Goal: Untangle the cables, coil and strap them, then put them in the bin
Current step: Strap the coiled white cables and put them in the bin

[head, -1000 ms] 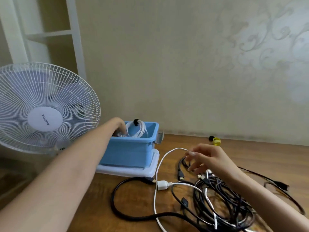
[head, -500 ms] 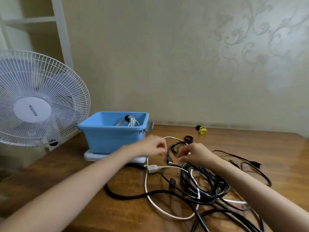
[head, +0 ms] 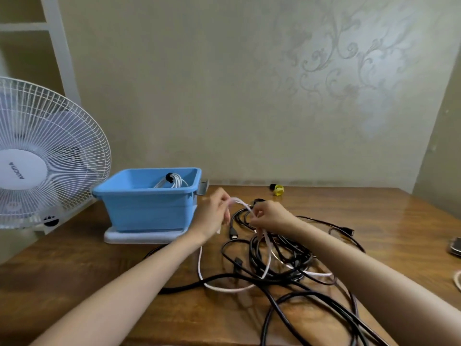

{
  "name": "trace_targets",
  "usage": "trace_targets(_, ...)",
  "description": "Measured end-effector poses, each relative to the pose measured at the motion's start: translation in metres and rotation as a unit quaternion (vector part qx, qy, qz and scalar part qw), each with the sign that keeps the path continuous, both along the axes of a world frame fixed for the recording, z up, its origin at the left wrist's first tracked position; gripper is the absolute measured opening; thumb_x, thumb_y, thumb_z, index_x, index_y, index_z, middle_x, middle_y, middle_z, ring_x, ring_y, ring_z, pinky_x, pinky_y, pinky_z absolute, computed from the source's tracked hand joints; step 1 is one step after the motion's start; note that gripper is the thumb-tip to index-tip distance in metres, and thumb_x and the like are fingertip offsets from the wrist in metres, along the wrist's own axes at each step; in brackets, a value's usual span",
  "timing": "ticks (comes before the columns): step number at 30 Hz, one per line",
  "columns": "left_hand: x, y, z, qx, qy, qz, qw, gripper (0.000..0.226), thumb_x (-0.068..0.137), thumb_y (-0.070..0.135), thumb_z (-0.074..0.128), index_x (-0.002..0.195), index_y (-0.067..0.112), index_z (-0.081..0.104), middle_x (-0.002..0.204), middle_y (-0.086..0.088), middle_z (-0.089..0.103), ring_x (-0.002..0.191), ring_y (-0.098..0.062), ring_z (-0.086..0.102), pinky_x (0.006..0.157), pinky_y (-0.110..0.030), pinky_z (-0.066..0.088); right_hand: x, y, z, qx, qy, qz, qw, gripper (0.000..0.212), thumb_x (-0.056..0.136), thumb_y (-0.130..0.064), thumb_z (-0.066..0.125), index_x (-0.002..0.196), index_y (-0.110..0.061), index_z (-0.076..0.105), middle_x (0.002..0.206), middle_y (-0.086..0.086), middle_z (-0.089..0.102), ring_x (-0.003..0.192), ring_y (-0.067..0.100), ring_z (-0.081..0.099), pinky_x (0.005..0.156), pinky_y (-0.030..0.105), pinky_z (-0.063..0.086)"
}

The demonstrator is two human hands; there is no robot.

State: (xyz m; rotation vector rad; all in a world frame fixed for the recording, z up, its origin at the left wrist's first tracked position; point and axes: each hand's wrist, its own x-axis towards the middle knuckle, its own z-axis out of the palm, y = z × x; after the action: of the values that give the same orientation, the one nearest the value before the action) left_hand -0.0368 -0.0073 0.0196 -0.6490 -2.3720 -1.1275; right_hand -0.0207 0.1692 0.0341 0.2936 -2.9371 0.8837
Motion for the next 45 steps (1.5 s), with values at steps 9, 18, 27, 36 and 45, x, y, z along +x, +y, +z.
trace_targets(9,-0.008,-0.006,0.032,0.141,-0.091,0.02,0.986,0.025,0.099,0.025,0.046,0.084,0.007,0.053,0.06,-0.006,0.063,0.039,-0.007,0.051,0.043,-0.021,0.043,0.001,0.039,0.023,-0.195,-0.002,0.013,0.981,0.019,0.088,-0.019,0.067,0.086,-0.002,0.075,0.072,0.009,0.068,0.063,0.015,0.062,0.06,0.022,0.052)
trace_targets(18,0.0,0.022,-0.023,-0.181,-0.113,0.058,0.975,0.023,0.097,0.033,0.049,0.108,0.015,0.057,0.102,-0.002,0.054,0.088,-0.014,0.054,0.07,-0.022,0.04,0.0,0.041,0.035,-0.083,0.096,-0.011,0.992,0.028,0.096,-0.022,0.056,0.085,0.001,0.069,0.065,0.008,0.066,0.046,0.01,0.059,0.049,0.019,0.049)
trace_targets(27,0.041,0.045,0.008,-0.214,-0.215,-0.278,0.911,0.018,0.097,0.019,0.051,0.091,0.009,0.064,0.074,0.006,0.064,0.073,-0.008,0.065,0.081,-0.03,0.049,-0.009,0.058,0.044,-0.41,0.064,-0.074,0.907,0.029,0.104,-0.018,0.039,0.1,0.006,0.055,0.064,0.018,0.063,0.044,0.02,0.062,0.044,0.027,0.053)
trace_targets(36,0.023,0.044,0.13,-0.024,0.19,-0.068,0.979,0.024,0.098,0.012,0.048,0.093,0.014,0.071,0.05,0.013,0.045,0.05,-0.004,0.043,0.053,-0.024,0.039,0.016,0.04,0.076,-0.355,0.065,0.183,0.915,0.047,0.082,-0.024,0.039,0.124,-0.018,0.059,0.11,0.005,0.07,0.116,0.019,0.058,0.1,0.04,0.038)
trace_targets(45,-0.035,0.004,0.124,-0.156,-0.008,0.083,0.984,0.025,0.095,0.017,0.046,0.074,0.022,0.059,0.062,-0.001,0.064,0.073,-0.025,0.062,0.076,-0.032,0.048,0.002,0.092,0.114,-0.715,0.011,0.263,0.648,0.033,0.051,-0.017,0.09,0.064,-0.012,0.061,0.043,-0.007,0.032,0.035,0.003,0.031,0.033,0.014,0.032)
